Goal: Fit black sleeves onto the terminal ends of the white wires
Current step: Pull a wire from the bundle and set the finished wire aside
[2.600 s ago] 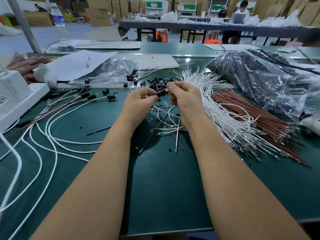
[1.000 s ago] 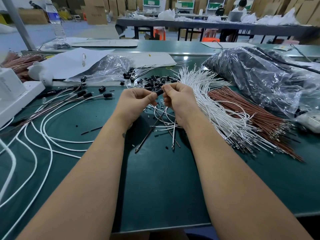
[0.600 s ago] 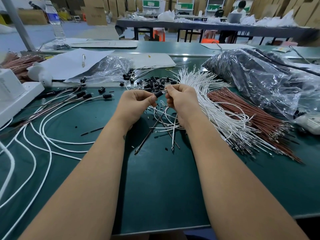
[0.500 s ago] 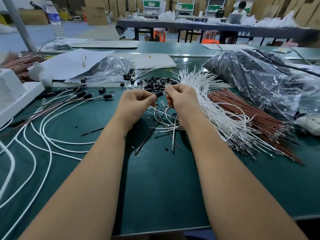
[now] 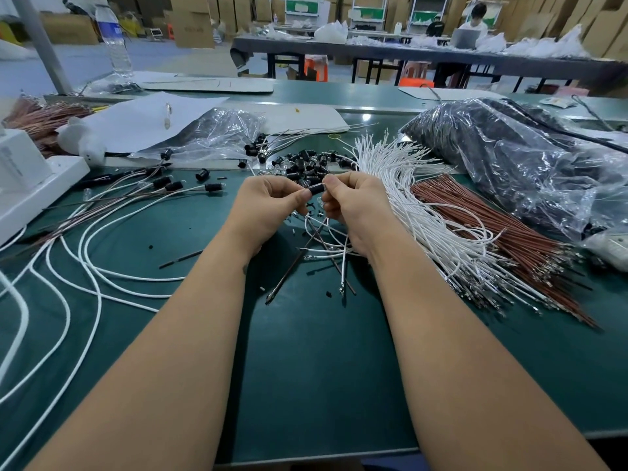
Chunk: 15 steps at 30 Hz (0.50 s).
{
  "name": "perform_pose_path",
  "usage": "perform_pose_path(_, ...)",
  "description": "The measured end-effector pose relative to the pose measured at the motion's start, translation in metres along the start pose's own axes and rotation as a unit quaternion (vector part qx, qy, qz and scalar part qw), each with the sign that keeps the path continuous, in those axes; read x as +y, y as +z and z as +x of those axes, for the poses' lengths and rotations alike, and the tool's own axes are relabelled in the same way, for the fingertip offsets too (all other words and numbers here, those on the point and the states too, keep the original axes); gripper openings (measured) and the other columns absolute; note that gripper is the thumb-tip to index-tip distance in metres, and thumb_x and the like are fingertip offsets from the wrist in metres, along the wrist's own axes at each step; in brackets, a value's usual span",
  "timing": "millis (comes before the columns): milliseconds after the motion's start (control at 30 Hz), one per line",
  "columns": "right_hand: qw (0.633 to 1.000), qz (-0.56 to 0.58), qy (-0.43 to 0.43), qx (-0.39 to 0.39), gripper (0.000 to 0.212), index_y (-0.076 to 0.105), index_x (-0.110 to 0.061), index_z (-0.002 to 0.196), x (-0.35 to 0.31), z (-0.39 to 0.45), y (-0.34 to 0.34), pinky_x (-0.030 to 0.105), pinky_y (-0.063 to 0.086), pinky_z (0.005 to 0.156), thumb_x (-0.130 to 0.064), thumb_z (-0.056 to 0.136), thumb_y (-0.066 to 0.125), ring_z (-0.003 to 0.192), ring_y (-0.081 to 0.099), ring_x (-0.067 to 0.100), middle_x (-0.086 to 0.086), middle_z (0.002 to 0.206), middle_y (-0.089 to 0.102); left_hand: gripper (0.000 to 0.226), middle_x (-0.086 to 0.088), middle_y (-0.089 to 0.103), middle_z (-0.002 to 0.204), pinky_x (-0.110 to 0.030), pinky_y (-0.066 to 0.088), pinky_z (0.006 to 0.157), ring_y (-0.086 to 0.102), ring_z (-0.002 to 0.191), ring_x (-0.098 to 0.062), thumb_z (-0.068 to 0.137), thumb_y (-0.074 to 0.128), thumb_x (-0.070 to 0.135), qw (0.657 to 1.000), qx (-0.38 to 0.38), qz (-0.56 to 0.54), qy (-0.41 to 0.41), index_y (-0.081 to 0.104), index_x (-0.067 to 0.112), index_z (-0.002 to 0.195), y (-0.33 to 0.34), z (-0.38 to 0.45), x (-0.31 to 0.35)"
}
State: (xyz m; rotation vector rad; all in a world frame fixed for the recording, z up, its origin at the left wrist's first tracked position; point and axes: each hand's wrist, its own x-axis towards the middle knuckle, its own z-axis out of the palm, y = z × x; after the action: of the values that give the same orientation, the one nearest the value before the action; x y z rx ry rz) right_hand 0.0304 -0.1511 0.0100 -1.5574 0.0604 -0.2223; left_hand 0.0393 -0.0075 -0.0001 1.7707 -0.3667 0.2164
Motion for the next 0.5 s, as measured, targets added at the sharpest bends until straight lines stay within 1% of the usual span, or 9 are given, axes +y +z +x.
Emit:
perform_pose_path(100,1.0,0.016,0.002,-0.018,0.015,0.06,-0.01,0.08,0.0006,-0.0002,-0.0015,0.027,0.05,0.059,-0.01,0.095,0.058,0.059,0.056,0.015,0.004,0.067,0.061,0.01,0.005,0.068,0.06,-0.016,0.048,0.069,0.059,0.063,-0.008,0.085,0.07,0.012,1.0,0.005,-0.019,-0.013,0.07,0.014,0.076,-0.0017,-0.0001,-0.001)
perform_pose_path(367,0.999,0.016,0.008,-0.029,0.017,0.059,-0.009,0.079,-0.0013,-0.0022,-0.0021,0.028,0.05,0.06,-0.008,0.096,0.056,0.06,0.054,0.016,0.006,0.067,0.059,0.01,0.003,0.068,0.06,-0.026,0.051,0.08,0.061,0.068,-0.013,0.085,0.07,0.01,0.999,-0.007,-0.032,-0.027,0.07,0.013,0.076,-0.0017,-0.0003,0.0013)
perform_pose_path(433,0.999,0.015,0.008,-0.038,0.018,0.059,-0.009,0.079,-0.0016,-0.003,-0.0012,0.028,0.048,0.06,-0.009,0.096,0.056,0.06,0.053,0.017,0.006,0.066,0.058,0.009,0.003,0.068,0.06,-0.024,0.051,0.079,0.06,0.066,-0.012,0.085,0.069,0.009,0.999,-0.012,-0.04,-0.027,0.07,0.012,0.076,-0.0027,0.0004,0.0011)
perform_pose_path(500,0.999,0.023,0.004,-0.045,0.018,0.059,-0.009,0.078,-0.0014,-0.0034,-0.001,0.027,0.047,0.06,-0.009,0.096,0.056,0.059,0.052,0.016,0.006,0.065,0.057,0.009,0.003,0.068,0.06,-0.017,0.05,0.072,0.059,0.062,-0.007,0.086,0.068,0.009,0.998,-0.014,-0.047,-0.028,0.069,0.011,0.077,-0.0031,0.0005,0.0009)
